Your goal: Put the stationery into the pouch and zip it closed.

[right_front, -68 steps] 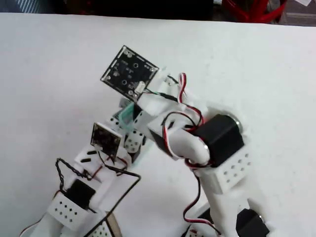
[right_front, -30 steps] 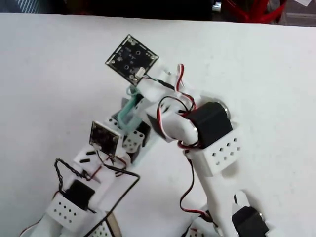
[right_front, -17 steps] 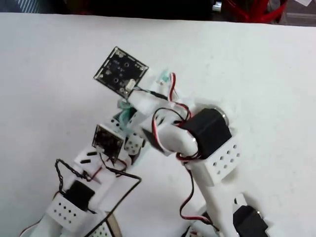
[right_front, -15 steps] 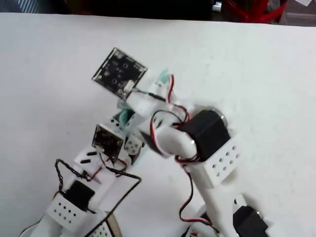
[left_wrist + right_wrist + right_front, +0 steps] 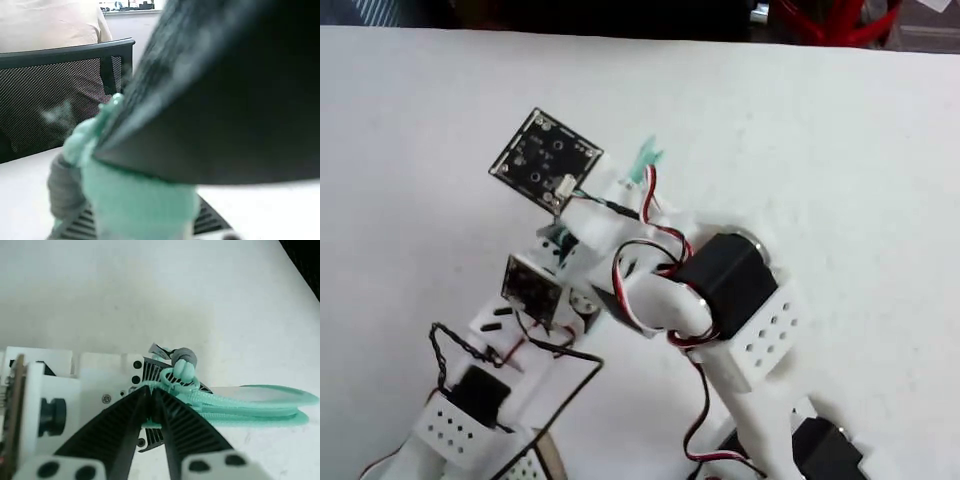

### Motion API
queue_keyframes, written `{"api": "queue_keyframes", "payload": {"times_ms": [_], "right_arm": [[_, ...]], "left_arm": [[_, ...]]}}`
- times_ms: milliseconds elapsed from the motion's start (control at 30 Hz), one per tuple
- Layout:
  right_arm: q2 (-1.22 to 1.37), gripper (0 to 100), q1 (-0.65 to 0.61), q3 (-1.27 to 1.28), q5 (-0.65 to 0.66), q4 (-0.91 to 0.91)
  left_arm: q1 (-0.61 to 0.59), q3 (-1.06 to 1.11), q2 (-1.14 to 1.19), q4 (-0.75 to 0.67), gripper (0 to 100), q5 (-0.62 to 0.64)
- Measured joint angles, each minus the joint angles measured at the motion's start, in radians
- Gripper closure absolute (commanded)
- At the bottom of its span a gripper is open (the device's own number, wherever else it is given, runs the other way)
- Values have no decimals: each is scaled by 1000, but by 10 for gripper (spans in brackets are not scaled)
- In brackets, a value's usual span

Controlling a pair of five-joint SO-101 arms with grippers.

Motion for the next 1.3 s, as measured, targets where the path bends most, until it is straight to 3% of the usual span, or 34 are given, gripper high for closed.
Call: {"api": "queue_keyframes", "payload": {"times_ms": [300,400,633,833,1000,1300], "right_arm": [[2,981,40,-48,-14,2],[2,981,31,-61,-14,2],[2,981,35,-61,-14,2],[3,966,77,-75,-55,2],[-21,820,89,-94,-58,2],[-97,831,18,-21,25,2]], "left_arm": [[-9,0,-26,0,814,49],[-57,0,-121,43,819,129],[-86,-2,-387,262,819,149],[-34,9,-371,276,819,147],[-29,14,-376,276,819,147],[-29,14,-376,276,819,147]]}}
